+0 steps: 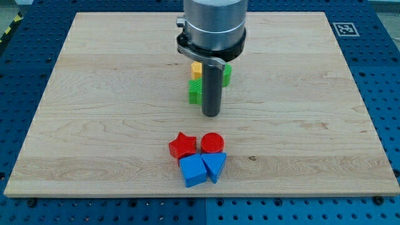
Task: Push the green star to the bottom of the hexagon
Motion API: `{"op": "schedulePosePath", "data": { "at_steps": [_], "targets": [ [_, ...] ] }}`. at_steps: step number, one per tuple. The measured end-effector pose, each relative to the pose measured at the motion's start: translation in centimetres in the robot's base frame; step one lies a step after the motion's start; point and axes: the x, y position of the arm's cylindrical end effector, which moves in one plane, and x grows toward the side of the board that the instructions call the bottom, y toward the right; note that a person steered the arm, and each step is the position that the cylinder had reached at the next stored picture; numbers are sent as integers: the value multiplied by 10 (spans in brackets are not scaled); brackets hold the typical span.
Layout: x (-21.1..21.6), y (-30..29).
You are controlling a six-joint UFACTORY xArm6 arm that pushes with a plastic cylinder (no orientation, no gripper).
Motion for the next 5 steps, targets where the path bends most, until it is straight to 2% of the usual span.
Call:
{"op": "schedulePosePath", "data": {
  "at_steps": [2, 5],
  "targets": [
    [-2, -30],
    [-15, -36]
  ]
}}
